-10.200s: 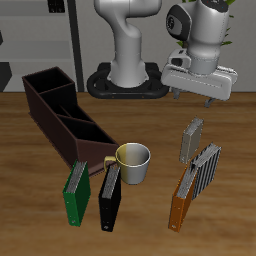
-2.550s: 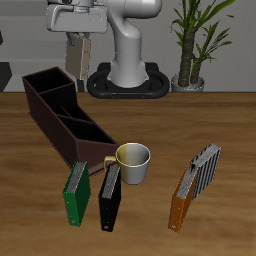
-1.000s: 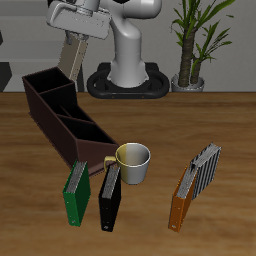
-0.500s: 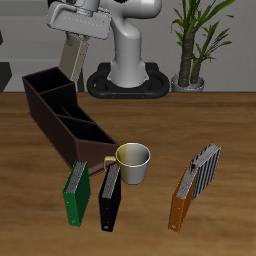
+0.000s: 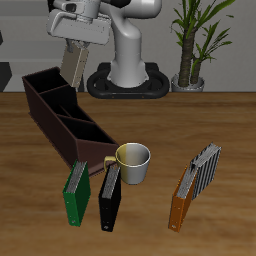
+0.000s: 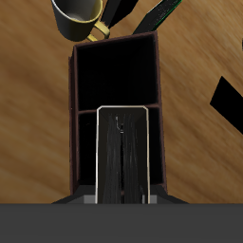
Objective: Place the yellow book into the right desk caddy's back compartment
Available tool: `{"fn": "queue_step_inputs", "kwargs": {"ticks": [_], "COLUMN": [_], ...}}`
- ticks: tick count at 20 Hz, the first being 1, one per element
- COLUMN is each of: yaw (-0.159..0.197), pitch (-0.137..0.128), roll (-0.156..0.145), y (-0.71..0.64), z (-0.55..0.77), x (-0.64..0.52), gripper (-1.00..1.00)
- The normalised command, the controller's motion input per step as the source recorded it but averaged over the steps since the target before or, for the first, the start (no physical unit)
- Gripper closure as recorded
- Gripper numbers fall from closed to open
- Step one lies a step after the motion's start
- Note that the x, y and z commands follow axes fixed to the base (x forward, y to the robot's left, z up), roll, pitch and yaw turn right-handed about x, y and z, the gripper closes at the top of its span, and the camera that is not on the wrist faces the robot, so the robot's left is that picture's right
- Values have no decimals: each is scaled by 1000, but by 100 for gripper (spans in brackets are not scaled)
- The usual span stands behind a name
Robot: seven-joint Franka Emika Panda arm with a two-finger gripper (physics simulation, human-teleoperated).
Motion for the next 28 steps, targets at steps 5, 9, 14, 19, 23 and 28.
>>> {"fn": "queue_step_inputs", "kwargs": {"ticks": [5,9,14,19,23,28], "yaw": [-4,-11,12,10,6,-8], "pitch": [16,18,6,0,-3,-9], "roll": [-5,-19,0,-5,-2,-19], "y": [-60,-103,-4,-71,-33,-98], "z": [-84,-109,-93,-3,-11,30], "x": [53,25,-2,37,18,27], "gripper": [100,100,100,100,100,100]}}
